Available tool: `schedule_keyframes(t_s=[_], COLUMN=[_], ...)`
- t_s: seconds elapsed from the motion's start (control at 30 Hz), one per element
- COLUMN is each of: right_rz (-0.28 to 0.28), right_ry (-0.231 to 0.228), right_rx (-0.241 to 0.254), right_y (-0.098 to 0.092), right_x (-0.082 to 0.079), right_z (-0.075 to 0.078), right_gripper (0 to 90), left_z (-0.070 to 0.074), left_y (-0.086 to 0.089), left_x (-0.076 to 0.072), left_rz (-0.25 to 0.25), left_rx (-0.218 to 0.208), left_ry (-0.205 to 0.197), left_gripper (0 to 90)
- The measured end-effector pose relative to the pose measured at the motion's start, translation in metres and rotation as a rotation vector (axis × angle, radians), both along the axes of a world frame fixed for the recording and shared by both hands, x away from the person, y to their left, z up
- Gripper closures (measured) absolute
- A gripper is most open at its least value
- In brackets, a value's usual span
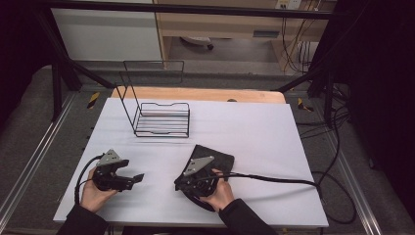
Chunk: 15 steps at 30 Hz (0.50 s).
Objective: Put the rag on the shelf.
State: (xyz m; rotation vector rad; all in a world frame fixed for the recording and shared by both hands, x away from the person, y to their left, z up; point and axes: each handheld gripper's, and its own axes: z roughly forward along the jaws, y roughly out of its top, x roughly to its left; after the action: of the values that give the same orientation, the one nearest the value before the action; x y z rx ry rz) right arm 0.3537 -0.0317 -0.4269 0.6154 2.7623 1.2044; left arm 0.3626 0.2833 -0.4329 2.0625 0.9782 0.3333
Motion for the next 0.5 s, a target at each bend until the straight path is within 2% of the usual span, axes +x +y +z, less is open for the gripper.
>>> schedule_keyframes(t_s=[0.07, 0.13, 0.17, 0.2, 0.23, 0.33, 0.4, 0.43, 0.47, 0.5], right_rz=[0.009, 0.016, 0.016, 0.018, 0.011, -0.026, -0.079, -0.079, -0.111, -0.173], right_ry=[0.011, 0.035, 0.035, 0.056, 0.056, 0.005, -0.018, -0.018, -0.033, -0.043], right_rx=[-0.004, 0.019, 0.019, 0.064, 0.083, 0.112, 0.122, 0.122, 0.119, 0.127], right_y=[0.002, 0.003, 0.003, 0.003, 0.002, -0.007, -0.02, -0.02, -0.027, -0.045], right_x=[0.001, 0.002, 0.002, 0.001, 0.001, 0.002, 0.005, 0.005, 0.008, 0.014], right_z=[-0.005, -0.007, -0.007, -0.005, -0.002, 0.01, 0.016, 0.016, 0.018, 0.021], right_gripper=[73.9, 67.3, 67.3, 61.6, 57.8, 50.1, 44.3, 44.3, 42.1, 36.7], left_z=[0.0, 0.002, 0.002, 0.002, 0.003, 0.007, 0.011, 0.011, 0.012, 0.012], left_y=[0.0, -0.002, -0.002, -0.003, -0.004, -0.01, -0.019, -0.019, -0.023, -0.027], left_x=[0.0, -0.001, -0.001, -0.002, -0.002, -0.003, -0.005, -0.005, -0.005, -0.006], left_rz=[0.0, -0.001, -0.001, -0.001, -0.001, 0.004, 0.0, 0.0, -0.002, -0.008], left_rx=[-0.003, -0.01, -0.01, -0.013, -0.014, -0.028, -0.033, -0.033, -0.032, -0.03], left_ry=[0.001, 0.004, 0.004, 0.005, 0.006, 0.017, 0.028, 0.028, 0.033, 0.039], left_gripper=[14.3, 14.3, 14.3, 14.3, 14.3, 14.7, 15.3, 15.7, 15.7, 16.9])
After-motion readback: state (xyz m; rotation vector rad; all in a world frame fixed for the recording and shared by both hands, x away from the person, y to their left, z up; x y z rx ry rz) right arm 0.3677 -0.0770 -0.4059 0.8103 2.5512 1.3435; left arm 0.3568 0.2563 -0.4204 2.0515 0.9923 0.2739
